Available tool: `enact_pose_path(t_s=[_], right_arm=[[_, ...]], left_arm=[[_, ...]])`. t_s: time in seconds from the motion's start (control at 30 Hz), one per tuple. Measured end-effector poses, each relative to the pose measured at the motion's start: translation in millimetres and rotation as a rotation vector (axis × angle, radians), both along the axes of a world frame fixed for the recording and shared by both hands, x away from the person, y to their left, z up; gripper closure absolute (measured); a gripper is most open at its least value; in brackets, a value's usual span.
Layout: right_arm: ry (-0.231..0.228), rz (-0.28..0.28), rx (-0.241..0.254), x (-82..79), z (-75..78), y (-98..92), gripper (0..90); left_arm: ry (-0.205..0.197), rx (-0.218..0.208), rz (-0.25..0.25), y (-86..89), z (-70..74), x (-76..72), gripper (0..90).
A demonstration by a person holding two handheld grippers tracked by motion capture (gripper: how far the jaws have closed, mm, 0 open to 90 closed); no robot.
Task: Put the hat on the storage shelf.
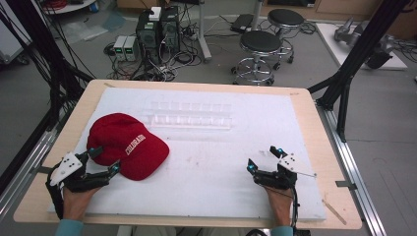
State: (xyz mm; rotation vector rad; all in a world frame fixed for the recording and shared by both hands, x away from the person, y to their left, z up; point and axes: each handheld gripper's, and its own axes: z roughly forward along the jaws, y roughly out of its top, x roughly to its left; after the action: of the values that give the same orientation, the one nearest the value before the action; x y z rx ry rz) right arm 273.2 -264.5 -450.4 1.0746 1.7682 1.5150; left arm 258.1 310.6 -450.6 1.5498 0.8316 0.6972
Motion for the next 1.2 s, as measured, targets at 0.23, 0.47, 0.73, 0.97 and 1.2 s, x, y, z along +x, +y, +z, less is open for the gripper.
enact_pose_path(t_s=[0.23, 0.47, 0.73, 0.97, 1.2], right_arm=[[-0.011, 0.001, -0.004, 0.3, -0.1, -0.8, 2.9], [-0.004, -0.003, 0.004, 0.0, -0.1, -0.9, 2.9], [-0.012, -0.003, -0.004, 0.3, -0.2, -0.8, 2.9], [-0.012, -0.009, -0.003, 0.0, -0.2, -0.6, 2.9], [-0.014, -0.01, -0.005, -0.1, -0.2, -0.6, 2.9]], left_arm=[[0.011, -0.03, -0.012, 2.9, 0.2, 1.3, 15.2], [0.033, -0.023, -0.038, 9.4, 9.6, -0.5, 14.9], [0.087, -0.079, -0.112, 31.2, 31.1, 8.9, 14.7], [0.073, -0.085, -0.095, 53.6, 57.4, 22.8, 14.7], [0.13, -0.008, -0.114, 67.7, 80.7, 44.4, 14.7]])
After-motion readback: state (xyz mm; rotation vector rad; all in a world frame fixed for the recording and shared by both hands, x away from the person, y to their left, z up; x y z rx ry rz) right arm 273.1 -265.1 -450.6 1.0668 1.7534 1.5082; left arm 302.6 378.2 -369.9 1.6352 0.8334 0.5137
